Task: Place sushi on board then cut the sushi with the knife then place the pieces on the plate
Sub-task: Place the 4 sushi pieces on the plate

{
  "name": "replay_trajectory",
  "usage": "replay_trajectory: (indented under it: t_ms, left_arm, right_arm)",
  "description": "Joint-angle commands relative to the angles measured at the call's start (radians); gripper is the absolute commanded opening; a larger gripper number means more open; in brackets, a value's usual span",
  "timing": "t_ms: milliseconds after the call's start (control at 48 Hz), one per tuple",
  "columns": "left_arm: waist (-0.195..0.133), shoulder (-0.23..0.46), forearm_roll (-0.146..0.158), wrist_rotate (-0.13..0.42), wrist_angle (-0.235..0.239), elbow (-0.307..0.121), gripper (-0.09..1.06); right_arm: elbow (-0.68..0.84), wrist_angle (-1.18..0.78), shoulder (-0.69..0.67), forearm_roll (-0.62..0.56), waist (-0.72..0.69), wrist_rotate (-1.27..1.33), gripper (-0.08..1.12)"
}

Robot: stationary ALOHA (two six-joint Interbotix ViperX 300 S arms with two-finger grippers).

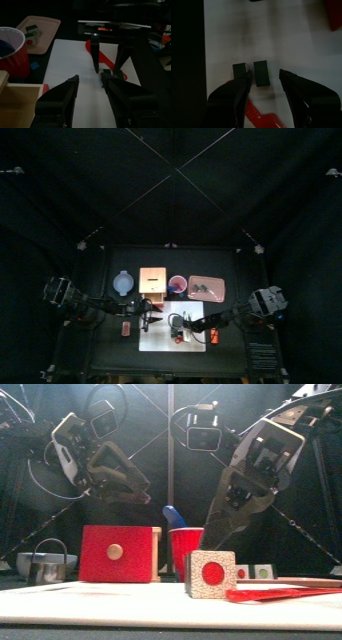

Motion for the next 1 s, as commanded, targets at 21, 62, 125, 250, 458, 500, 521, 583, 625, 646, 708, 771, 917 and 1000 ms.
replay_trajectory:
  t_ms: [21, 62, 125, 250, 458, 500, 521, 583, 625, 646, 708, 771, 917, 1000]
  left_arm:
    - [0.002, -0.017, 0.002, -0.002, -0.003, -0.011, 0.8]
    - [0.002, -0.017, 0.002, -0.002, -0.003, -0.011, 0.8]
    - [0.002, -0.015, 0.002, -0.002, -0.003, -0.011, 0.8]
    - [0.0, -0.017, 0.002, -0.002, -0.003, -0.011, 0.8]
    - [-0.005, -0.017, -0.002, -0.002, -0.003, -0.008, 0.8]
    - [-0.005, -0.017, -0.002, -0.002, -0.002, -0.006, 0.8]
    - [-0.003, -0.017, -0.002, -0.002, -0.003, -0.006, 0.8]
    - [-0.003, -0.017, -0.002, -0.002, -0.003, -0.006, 0.8]
    - [-0.003, -0.017, -0.002, -0.002, -0.003, -0.006, 0.8]
    - [-0.003, -0.017, -0.002, -0.002, -0.003, -0.005, 0.8]
    - [-0.003, -0.017, -0.002, -0.002, -0.003, -0.003, 0.8]
    - [-0.003, -0.017, -0.002, -0.002, -0.003, -0.002, 0.8]
    - [-0.003, -0.017, -0.002, -0.002, -0.002, 0.009, 0.8]
    - [0.0, -0.017, -0.002, -0.002, -0.003, 0.015, 0.8]
  right_arm:
    - [-0.011, -0.018, -0.011, 0.012, -0.003, -0.002, 0.83]
    - [-0.009, -0.018, -0.006, 0.015, -0.003, -0.002, 0.83]
    - [-0.009, -0.018, 0.002, 0.015, -0.003, -0.002, 0.83]
    - [-0.009, -0.018, 0.015, 0.017, -0.005, -0.002, 0.82]
    - [-0.006, -0.018, 0.02, 0.02, -0.012, -0.002, 0.72]
    - [-0.006, -0.018, 0.021, 0.021, -0.015, -0.002, 0.69]
    - [-0.006, -0.018, 0.021, 0.021, -0.017, -0.002, 0.67]
    - [-0.011, -0.003, 0.02, 0.021, -0.018, -0.002, 0.64]
    - [-0.014, 0.011, 0.012, 0.025, -0.018, -0.002, 0.63]
    - [-0.015, 0.021, 0.009, 0.025, -0.018, -0.002, 0.63]
    - [-0.012, 0.064, -0.012, 0.029, -0.02, -0.002, 0.63]
    - [0.006, 0.13, -0.048, 0.04, -0.023, -0.002, 0.63]
    - [0.098, 0.325, -0.207, 0.097, -0.04, 0.0, 0.63]
    - [0.161, 0.397, -0.311, 0.143, -0.066, -0.002, 0.63]
